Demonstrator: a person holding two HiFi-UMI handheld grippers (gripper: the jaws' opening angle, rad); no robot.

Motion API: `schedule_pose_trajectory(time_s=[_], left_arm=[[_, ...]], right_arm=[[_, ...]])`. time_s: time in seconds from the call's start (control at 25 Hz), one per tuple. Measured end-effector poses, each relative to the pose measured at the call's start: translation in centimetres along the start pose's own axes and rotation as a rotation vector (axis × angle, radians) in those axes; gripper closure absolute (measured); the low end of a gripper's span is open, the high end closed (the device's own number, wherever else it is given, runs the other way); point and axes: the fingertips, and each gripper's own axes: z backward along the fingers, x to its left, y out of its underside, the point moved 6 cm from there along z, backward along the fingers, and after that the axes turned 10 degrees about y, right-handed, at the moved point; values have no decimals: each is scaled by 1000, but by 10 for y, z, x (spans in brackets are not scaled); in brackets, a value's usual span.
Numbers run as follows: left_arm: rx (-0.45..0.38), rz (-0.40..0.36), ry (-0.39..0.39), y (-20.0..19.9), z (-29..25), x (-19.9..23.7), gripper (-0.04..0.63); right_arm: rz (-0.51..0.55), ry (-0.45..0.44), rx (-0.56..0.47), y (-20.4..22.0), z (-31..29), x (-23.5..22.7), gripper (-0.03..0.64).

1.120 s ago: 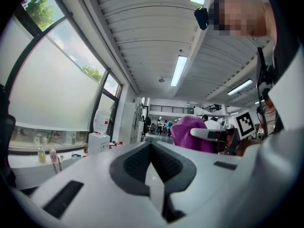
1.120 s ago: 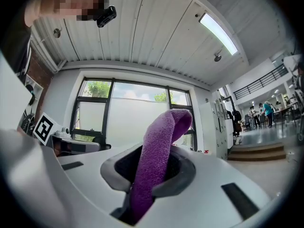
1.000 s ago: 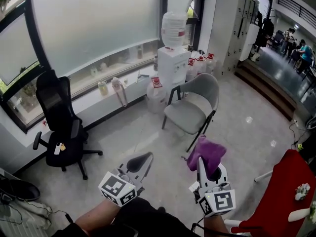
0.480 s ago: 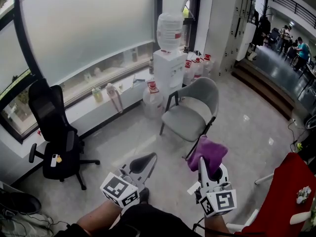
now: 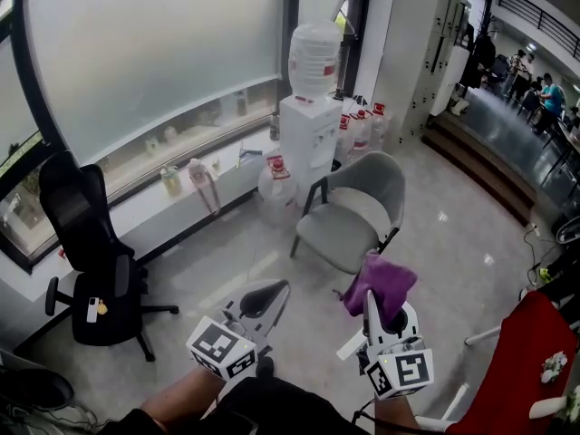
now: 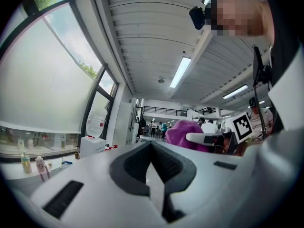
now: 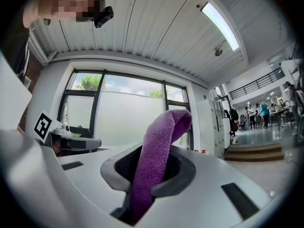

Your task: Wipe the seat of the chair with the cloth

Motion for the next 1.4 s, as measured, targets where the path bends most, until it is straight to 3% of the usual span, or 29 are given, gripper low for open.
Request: schedule_pose_trajectory(time_s=[0.36,0.68,0.8,1.4], left_arm=[[-18,2,11,-4,2,71,588],[-5,-4,77,-8,1,124,588],[-39,9,66,-12,3,138,588],[-39,-9,51,-11,-57,194,588]], right_arm=[[-29,54,-2,5,-58,22,554],[-14,100,10,8,-102,45,554],[-6,101,16,7,-110,48,554],[8,55,-17,5,-200,14,554]])
